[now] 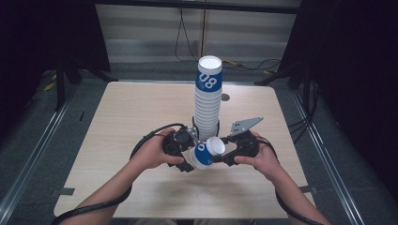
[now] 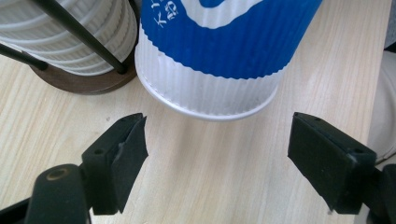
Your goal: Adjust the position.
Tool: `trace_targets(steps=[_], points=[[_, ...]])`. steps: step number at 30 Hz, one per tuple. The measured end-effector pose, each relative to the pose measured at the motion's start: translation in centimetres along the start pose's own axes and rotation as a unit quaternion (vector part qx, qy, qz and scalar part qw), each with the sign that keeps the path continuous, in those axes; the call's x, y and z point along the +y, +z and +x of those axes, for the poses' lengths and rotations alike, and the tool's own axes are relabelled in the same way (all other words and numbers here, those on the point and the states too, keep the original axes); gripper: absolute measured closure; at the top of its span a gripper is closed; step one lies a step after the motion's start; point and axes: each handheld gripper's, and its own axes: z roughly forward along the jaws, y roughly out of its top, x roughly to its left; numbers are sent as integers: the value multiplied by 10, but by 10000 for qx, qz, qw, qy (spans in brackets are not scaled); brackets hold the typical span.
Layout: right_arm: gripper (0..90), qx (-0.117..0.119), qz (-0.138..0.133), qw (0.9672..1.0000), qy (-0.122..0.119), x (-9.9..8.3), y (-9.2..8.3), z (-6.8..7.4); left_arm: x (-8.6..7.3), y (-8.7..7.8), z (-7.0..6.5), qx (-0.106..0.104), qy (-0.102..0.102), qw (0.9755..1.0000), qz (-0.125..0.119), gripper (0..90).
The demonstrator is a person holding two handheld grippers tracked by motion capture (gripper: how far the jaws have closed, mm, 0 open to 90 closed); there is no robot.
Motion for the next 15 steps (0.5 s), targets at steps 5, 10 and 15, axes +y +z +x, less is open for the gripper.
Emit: trace_targets(steps=[5, 10, 15], points=[[280, 6, -57, 10000, 54, -1, -1, -1, -1, 1, 1, 11, 14, 10000, -53, 194], [281, 15, -162, 9998, 82, -3, -5, -2, -3, 1, 1, -41, -57, 9997, -218, 194], [280, 13, -212, 9997, 134, -4, -7, -3, -4, 2, 2, -103, -187, 9991, -370, 192]])
